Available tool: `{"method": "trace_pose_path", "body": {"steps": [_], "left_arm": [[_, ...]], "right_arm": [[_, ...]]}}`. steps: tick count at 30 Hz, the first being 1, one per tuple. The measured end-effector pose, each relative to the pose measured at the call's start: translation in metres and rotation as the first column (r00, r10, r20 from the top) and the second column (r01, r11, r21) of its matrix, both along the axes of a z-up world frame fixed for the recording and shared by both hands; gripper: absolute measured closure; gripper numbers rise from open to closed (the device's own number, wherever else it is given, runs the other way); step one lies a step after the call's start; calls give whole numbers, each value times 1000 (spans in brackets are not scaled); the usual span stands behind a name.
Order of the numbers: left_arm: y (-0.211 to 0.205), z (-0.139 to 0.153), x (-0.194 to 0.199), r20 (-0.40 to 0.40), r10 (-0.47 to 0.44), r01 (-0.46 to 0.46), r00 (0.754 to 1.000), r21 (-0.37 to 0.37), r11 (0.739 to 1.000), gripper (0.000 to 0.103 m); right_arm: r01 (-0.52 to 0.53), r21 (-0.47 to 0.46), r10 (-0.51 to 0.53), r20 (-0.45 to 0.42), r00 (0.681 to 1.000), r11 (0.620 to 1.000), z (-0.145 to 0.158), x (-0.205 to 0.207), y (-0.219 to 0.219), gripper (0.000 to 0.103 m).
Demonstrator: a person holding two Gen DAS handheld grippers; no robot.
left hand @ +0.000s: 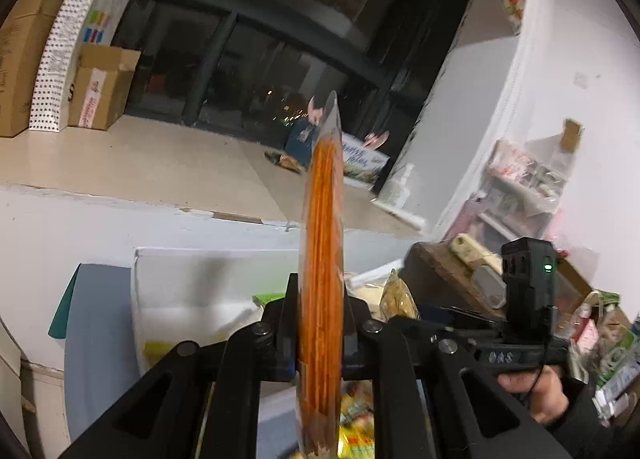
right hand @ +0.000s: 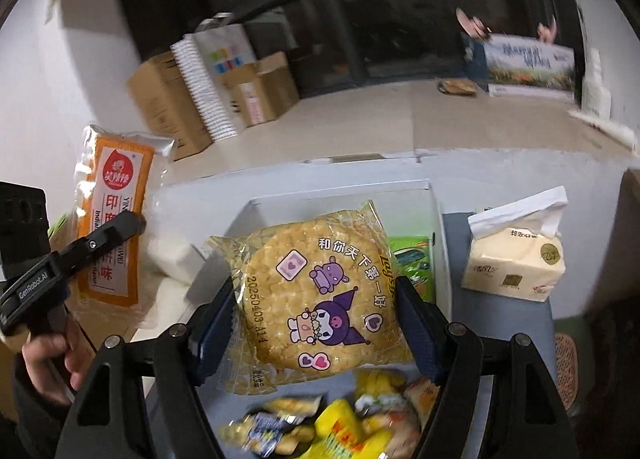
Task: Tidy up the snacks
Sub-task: 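Grasp the orange sausage pack with the left tool while the right grasps the cracker packet, then drop the sausage pack and cracker packet into the box with both tools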
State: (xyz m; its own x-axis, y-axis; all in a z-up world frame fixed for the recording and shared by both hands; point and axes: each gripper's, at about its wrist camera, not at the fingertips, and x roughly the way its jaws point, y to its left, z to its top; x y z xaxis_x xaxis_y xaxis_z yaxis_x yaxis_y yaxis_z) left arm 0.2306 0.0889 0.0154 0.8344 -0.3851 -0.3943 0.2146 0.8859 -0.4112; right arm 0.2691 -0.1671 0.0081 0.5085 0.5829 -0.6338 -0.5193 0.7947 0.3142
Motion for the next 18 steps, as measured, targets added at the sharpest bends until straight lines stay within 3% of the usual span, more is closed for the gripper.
{"method": "trace_pose_path", "body": {"steps": [5, 6, 7, 8, 9, 10, 11, 18], "left_arm": [[-13, -20, 48, -74, 56, -52, 996, 57, 997, 87], [-13, -24, 55, -85, 72, -65, 994, 75, 995, 82], [-14, -28, 61, -105, 74, -65, 992, 83, 994, 62], [-13, -33, 63, -120, 76, -66, 990, 87, 994, 48], [-12, -35, 64, -129, 84, -73, 988, 93, 993, 12], [-12, -37, 64, -137, 92, -78, 986, 101, 992, 0], [-11, -38, 61, -128, 105, -90, 986, 115, 989, 0], [-3, -28, 40, -116, 131, -112, 985, 150, 982, 0]], "right_arm": [[13, -16, -14, -51, 999, 1000, -15, 39, 17, 24], [15, -14, -16, -63, 998, 1000, -17, 45, 18, 23], [23, -25, -25, -65, 998, 999, -22, 49, 27, 23], [44, -40, -47, -61, 997, 998, -23, 51, 26, 18], [69, -57, -72, -55, 996, 996, -25, 55, 26, 11], [74, -54, -77, -52, 996, 996, -28, 59, 25, 8], [76, -44, -78, -48, 996, 996, -28, 61, 23, 0], [86, 4, -86, 6, 996, 996, -23, 51, 9, 0]]}}
